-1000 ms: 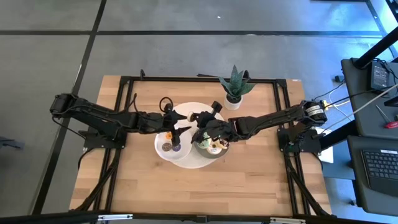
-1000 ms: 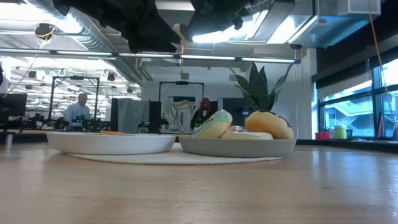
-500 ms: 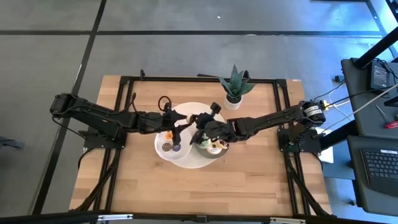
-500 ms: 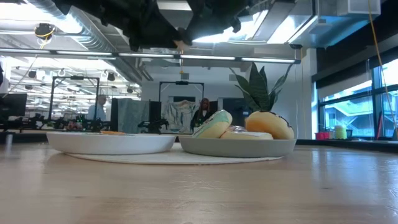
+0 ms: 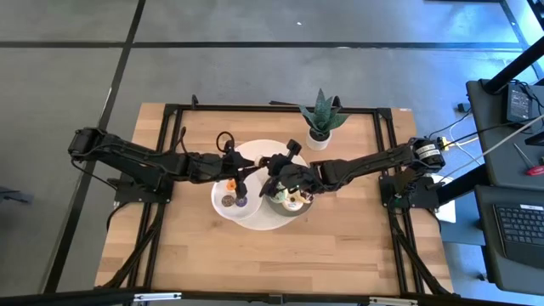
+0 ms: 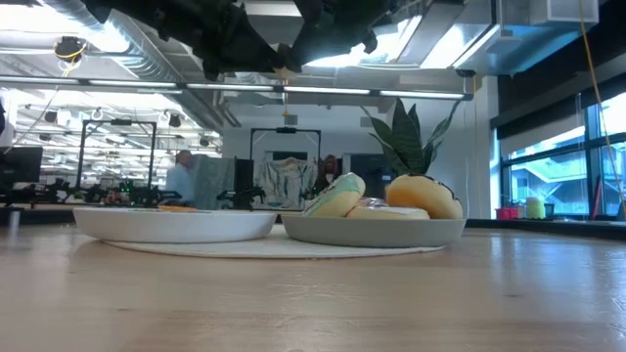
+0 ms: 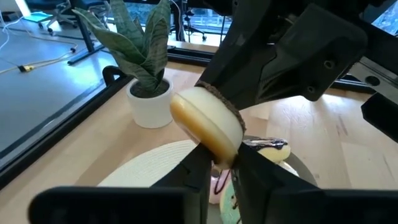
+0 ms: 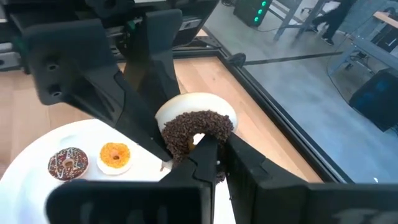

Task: Pick & Place donuts
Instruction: Put the small black donut on the white plate

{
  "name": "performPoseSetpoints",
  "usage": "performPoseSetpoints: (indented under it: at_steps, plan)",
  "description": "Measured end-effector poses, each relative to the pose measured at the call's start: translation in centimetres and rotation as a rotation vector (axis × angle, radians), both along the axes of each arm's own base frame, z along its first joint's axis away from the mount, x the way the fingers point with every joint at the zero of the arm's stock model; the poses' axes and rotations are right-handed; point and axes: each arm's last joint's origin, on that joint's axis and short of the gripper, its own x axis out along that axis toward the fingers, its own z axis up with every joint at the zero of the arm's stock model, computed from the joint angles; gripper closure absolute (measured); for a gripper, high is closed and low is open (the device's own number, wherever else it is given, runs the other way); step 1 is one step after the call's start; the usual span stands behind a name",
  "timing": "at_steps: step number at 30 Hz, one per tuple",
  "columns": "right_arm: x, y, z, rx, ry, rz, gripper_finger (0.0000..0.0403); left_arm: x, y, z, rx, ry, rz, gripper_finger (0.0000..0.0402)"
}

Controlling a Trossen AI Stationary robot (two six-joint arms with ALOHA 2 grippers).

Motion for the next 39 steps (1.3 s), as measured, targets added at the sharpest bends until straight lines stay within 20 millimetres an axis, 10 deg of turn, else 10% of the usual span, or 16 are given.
performPoseSetpoints:
  at_steps: [14,20,29,39]
  plan:
    - [-0.8,0.5,1.1,-0.063,0.025,0.038,0.0271,0.0,0.0,-0.1,0.001,0.014,0.004,0.0379]
    - [-4.2,2.6,4.1,-0.072,0.069,0.122,0.0238,-0.1,0.0,-0.4,-0.029,0.037,-0.001,0.0379]
    - [-11.4,6.4,3.1,0.126,0.31,0.026,0.0231,-1.1,-0.2,-2.6,-0.276,0.263,-0.147,0.0379]
    - [-13.7,9.9,2.6,-0.003,0.172,-0.075,0.0231,-1.3,1.2,-3.6,-0.469,0.355,-0.209,0.038]
